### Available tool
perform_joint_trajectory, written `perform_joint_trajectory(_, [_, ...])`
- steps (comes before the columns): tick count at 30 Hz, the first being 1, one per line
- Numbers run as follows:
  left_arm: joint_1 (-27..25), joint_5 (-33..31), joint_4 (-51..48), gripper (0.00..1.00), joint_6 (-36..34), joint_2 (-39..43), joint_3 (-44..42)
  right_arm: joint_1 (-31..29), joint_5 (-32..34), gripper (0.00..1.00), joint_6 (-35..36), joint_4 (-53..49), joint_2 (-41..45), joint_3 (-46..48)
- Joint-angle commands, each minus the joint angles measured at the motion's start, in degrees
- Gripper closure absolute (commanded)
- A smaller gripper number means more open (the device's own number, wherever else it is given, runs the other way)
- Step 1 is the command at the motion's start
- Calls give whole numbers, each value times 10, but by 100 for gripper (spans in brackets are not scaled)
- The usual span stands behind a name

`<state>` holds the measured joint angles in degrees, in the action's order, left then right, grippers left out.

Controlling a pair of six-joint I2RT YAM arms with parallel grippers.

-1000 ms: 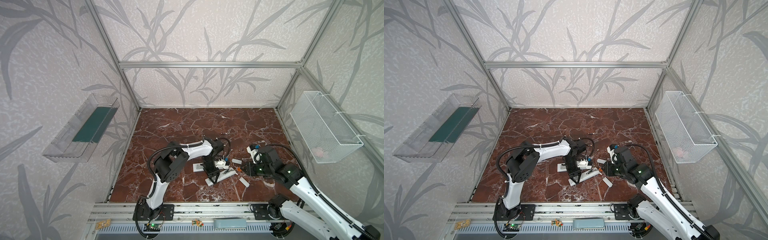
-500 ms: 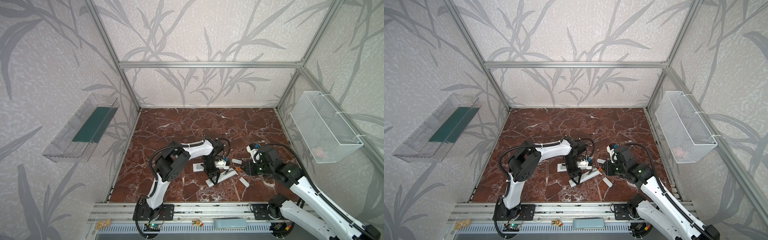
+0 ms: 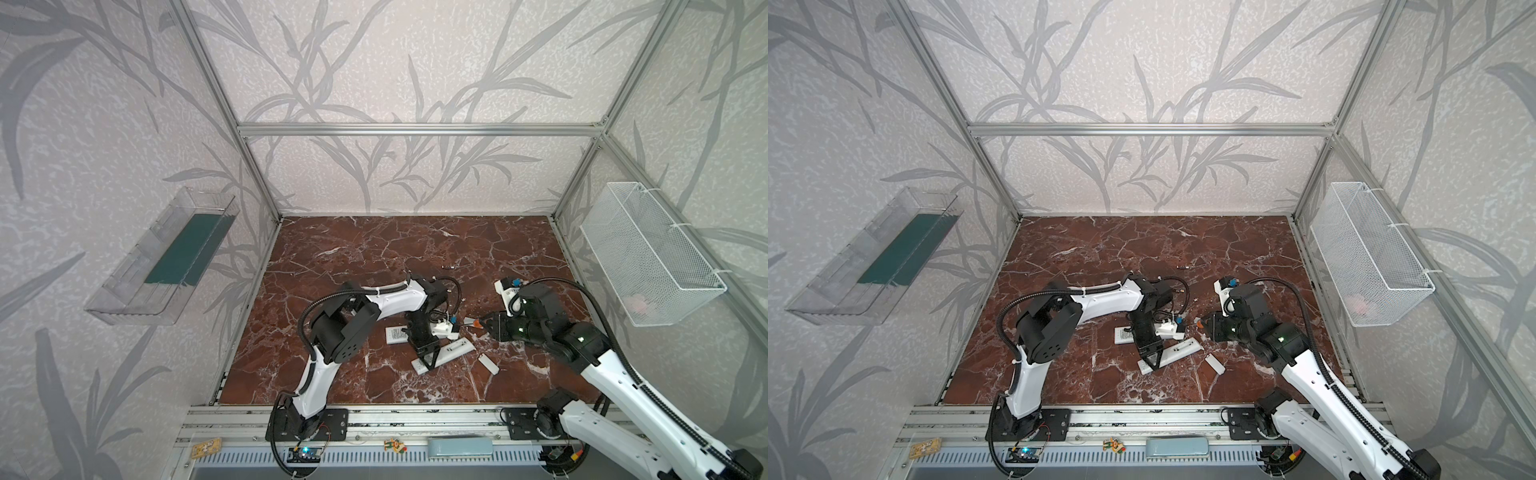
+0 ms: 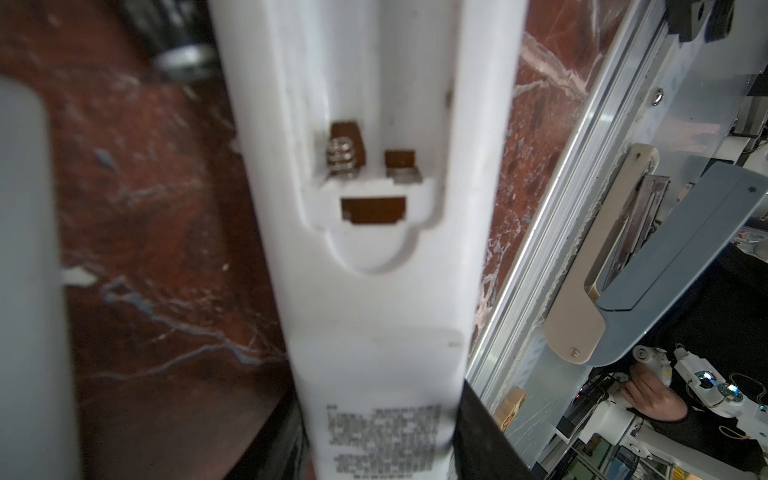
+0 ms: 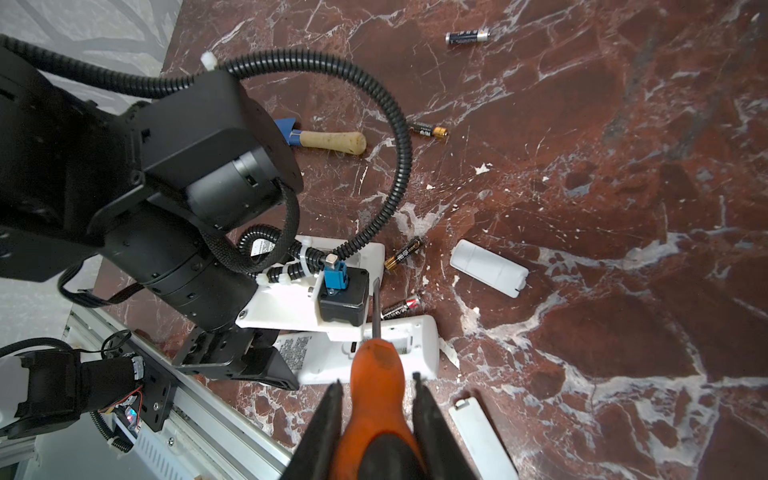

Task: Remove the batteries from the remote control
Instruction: 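Pry the remaining AA battery out with the screwdriver tip while left tilts remote, then release the white remote with the left gripper and lift both arms away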

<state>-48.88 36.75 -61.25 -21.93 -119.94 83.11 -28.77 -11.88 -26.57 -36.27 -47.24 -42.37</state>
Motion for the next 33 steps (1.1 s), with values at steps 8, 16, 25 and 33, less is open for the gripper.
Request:
perform_joint_trajectory(8, [-6, -159, 34, 97, -5, 1, -41, 23, 25, 100, 25, -25, 20, -23])
perform_joint_trajectory(16, [-32, -318, 61, 92, -3, 12, -73, 67, 16, 100, 46, -49, 45, -32])
perform_joint_trajectory(25, [-42, -371, 73, 42, -6, 38, -94, 82, 15, 100, 49, -44, 48, -34])
perform_joint_trajectory(33, [-42, -381, 84, 1, -4, 81, -122, 93, 4, 100, 52, -31, 42, -40])
